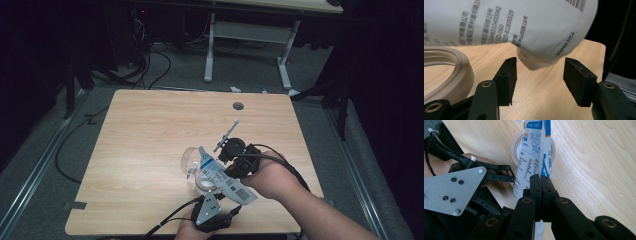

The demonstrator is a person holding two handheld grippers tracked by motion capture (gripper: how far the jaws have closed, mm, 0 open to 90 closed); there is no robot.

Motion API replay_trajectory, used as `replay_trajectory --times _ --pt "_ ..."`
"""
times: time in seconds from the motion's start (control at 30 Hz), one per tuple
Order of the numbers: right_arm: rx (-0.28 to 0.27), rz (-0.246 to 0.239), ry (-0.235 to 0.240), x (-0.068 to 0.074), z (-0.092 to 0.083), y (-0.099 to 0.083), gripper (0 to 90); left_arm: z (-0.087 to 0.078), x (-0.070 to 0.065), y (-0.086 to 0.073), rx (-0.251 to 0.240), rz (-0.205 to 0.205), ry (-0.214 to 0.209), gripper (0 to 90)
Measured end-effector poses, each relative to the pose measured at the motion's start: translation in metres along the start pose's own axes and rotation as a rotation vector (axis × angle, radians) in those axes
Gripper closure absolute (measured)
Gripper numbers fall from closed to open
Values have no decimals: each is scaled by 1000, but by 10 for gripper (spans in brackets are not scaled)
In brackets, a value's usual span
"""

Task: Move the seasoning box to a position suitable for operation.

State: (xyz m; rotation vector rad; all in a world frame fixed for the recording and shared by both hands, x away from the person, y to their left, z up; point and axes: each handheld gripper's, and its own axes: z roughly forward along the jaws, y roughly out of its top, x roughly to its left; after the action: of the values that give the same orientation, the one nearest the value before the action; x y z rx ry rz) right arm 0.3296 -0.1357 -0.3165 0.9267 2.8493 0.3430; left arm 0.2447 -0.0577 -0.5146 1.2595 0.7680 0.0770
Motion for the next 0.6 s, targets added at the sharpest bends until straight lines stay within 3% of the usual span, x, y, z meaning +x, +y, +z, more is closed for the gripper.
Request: replay_trajectory --times 0.6 --pt "-5 0 -6 0 -1 0 900 -15 8 1 2 -5 1 468"
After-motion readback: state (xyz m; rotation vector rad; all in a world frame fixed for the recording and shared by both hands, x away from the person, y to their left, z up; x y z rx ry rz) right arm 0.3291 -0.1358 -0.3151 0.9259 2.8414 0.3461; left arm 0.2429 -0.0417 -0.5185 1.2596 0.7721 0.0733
